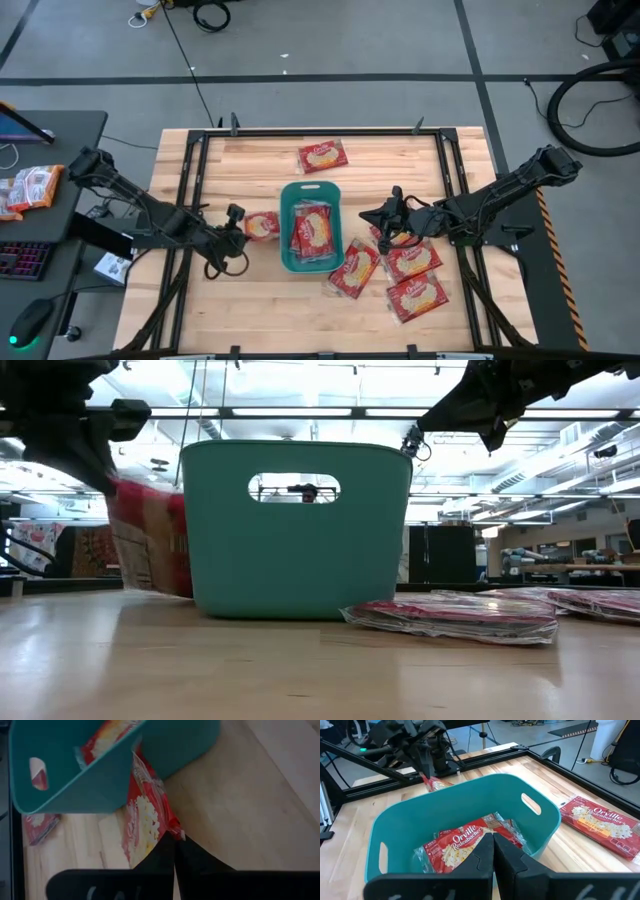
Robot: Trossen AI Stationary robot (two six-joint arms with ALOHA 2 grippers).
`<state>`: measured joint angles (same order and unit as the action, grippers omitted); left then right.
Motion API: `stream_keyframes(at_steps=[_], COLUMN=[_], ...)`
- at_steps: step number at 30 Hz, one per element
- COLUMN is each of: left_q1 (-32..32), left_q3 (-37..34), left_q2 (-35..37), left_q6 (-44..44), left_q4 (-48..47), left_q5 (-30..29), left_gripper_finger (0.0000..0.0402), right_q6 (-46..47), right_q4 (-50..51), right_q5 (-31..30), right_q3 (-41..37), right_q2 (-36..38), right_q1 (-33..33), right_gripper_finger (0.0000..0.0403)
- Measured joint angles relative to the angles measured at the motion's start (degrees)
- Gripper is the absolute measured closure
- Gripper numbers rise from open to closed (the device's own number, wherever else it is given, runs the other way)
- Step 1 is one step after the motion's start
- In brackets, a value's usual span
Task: Sort popcorn bags into baskets
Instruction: Put the red popcorn bag into the green bin
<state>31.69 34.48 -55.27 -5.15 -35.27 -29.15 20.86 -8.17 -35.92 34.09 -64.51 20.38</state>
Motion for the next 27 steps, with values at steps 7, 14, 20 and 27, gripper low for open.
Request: stream_keyframes(at_steps=[7, 14, 20, 27], left_q1=[-1.5, -1.7, -1.7, -1.7], left_q3=[0.0, 0.0, 0.0, 0.0], left_q2=[3.8, 7.9, 11.8, 13.1], left_q6=[0.0, -1.5, -2.0, -5.5], left_q4=[0.0, 0.2, 0.4, 3.5], left_q5=[-0.1, -0.7, -1.3, -1.8], left_gripper_finger=[0.0401, 0.0401, 0.0401, 0.0401], right_q6=[0.0, 0.0, 0.0, 0.0], right_q4=[0.0, 0.0, 0.0, -0.2], right_q5=[0.0, 0.0, 0.0, 0.0], right_q3=[0.0, 0.0, 0.0, 0.0], right_q2=[0.0, 0.0, 0.0, 0.0], right_q1=[0.0, 0.0, 0.0, 0.0], right_gripper_finger=[0.0394, 0.0394, 0.0394, 0.0394])
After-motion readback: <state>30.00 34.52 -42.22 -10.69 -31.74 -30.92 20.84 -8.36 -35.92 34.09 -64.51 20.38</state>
